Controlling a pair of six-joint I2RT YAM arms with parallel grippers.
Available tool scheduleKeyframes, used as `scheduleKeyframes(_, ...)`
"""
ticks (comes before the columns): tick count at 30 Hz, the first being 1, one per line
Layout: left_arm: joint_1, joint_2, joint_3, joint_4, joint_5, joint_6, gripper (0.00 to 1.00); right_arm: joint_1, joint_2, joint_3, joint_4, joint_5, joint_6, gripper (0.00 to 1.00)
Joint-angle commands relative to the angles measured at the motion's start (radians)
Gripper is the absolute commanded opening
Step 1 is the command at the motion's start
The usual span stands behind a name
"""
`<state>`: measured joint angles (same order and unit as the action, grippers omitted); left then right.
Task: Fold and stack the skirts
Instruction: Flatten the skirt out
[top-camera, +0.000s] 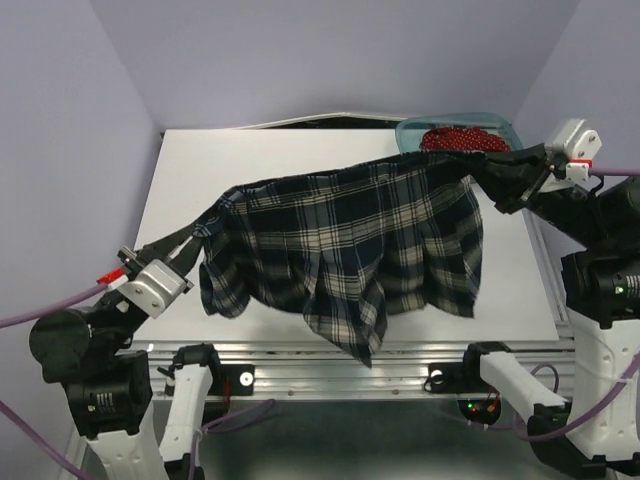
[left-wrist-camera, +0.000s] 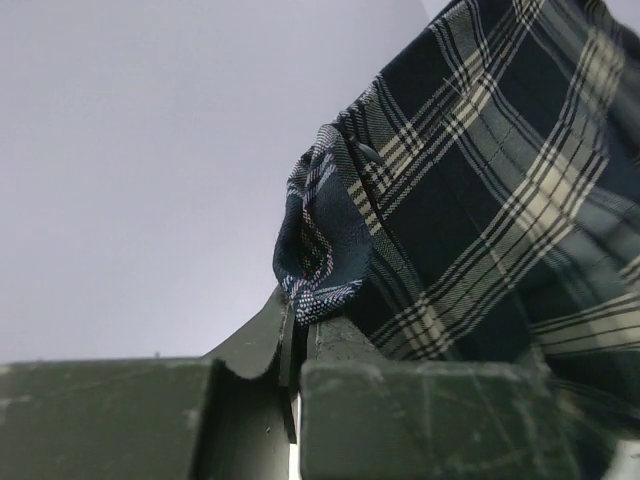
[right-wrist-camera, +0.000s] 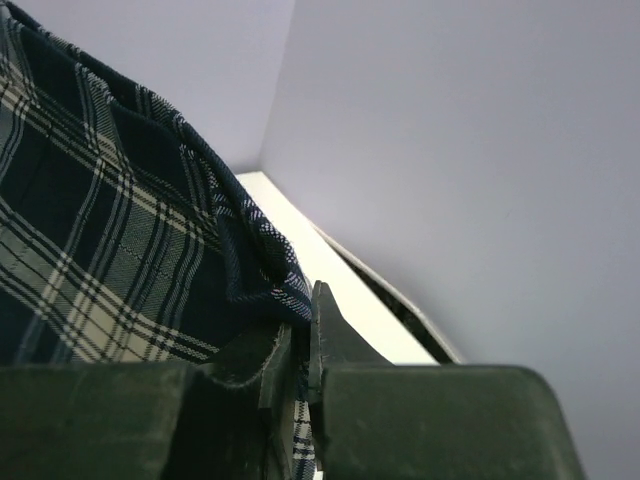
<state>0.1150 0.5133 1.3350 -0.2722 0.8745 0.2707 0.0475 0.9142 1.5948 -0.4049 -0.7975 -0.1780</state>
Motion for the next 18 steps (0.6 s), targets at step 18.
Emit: scheduleKeyframes(18, -0.407, 0.494, 0.193, -0.016, -0.459, -0.088, 0.00, 0.250, 0.468, 0.292, -0.032, 0.339, 0.039, 0.01)
